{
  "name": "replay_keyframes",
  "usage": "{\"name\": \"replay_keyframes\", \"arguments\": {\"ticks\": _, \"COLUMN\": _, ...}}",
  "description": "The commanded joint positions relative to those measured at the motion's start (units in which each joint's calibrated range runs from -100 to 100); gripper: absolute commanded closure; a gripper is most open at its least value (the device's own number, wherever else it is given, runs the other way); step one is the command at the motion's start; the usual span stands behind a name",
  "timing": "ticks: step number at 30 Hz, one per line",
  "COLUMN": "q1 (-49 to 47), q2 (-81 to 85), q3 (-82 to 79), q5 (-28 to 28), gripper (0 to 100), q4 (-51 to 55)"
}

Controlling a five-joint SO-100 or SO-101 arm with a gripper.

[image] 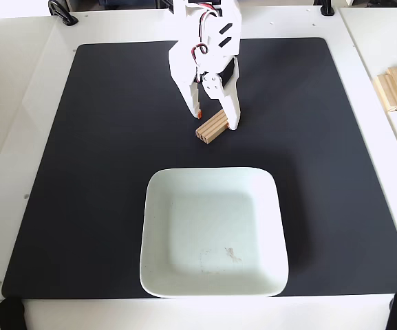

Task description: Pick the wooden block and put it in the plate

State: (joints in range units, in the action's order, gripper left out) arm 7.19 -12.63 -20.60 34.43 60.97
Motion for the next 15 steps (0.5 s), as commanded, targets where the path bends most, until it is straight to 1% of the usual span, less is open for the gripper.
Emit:
{"name": "replay_keyframes", "arguments": {"ticks": 1, "q1": -1.6, "q2": -1.0, "q3": 0.6, "q5": -0.1, "gripper": 74, "q4": -0.3}}
{"name": "replay_keyframes", "arguments": {"ticks": 4, "q1": -1.8, "q2": -1.4, "q3": 0.8, "q5": -0.1, "gripper": 79, "q4": -0.3}}
{"name": "replay_keyframes", "arguments": {"ticks": 11, "q1": -2.9, "q2": -1.4, "q3": -0.1, "q5": 0.0, "gripper": 94, "q4": -0.3}}
{"name": "replay_keyframes", "arguments": {"ticks": 13, "q1": -2.9, "q2": -1.4, "q3": -0.1, "q5": 0.1, "gripper": 98, "q4": -0.3}}
{"name": "replay_keyframes", "arguments": {"ticks": 15, "q1": -3.1, "q2": -1.4, "q3": -0.1, "q5": 0.1, "gripper": 99, "q4": -0.3}}
